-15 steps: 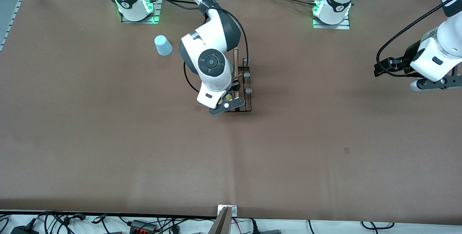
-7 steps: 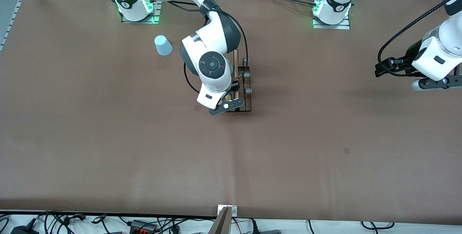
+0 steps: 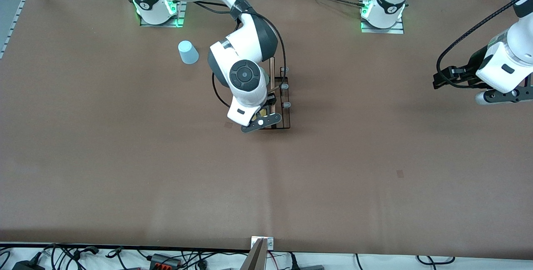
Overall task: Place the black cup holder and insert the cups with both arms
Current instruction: 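Lower the yellow cup onto a holder peg beside the mint cup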
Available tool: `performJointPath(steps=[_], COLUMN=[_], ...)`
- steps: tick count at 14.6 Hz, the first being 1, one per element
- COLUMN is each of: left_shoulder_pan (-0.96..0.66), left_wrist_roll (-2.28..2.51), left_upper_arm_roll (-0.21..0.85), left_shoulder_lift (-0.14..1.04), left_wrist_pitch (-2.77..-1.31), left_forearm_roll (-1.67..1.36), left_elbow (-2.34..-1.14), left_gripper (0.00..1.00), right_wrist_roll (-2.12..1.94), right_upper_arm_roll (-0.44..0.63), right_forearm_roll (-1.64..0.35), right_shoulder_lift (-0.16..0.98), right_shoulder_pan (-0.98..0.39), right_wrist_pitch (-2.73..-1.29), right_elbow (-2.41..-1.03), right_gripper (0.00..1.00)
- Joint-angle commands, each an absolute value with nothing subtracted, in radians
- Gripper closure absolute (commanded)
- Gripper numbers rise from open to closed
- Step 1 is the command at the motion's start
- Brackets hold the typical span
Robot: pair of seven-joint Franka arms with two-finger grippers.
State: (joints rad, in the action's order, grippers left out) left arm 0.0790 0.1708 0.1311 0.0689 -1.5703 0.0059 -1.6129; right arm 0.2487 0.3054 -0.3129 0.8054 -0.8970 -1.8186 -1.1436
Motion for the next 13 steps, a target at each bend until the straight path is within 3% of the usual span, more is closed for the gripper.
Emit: performJointPath(steps=[1, 12, 13], left_shoulder_pan=[0.089, 0.094, 0.095], left_wrist_roll=[0.164, 0.163, 0.163], left_upper_arm_roll=[0.137, 0.137, 0.138], left_shoulder_lift=[0.055, 0.054, 0.054], left_wrist_pitch=[-1.566, -1.559, -1.559], left_forearm_roll=[0.009, 0.009, 0.009], left_elbow=[-1.612, -1.614, -1.614], left_gripper=[0.00, 0.00, 0.00], right_wrist_roll=[0.262, 0.272, 0.272], right_upper_arm_roll=[0.307, 0.305, 0.305], right_forearm_roll=[-0.313, -0.313, -0.313], right_shoulder_lift=[0.801, 0.818, 0.818], right_shoulder_pan=[-0.905, -0.922, -0.922], right_wrist_pitch=[-1.832, -1.881, -1.881], right_elbow=[-1.161, -1.175, -1.175], right_gripper=[0.73, 0.73, 0.67])
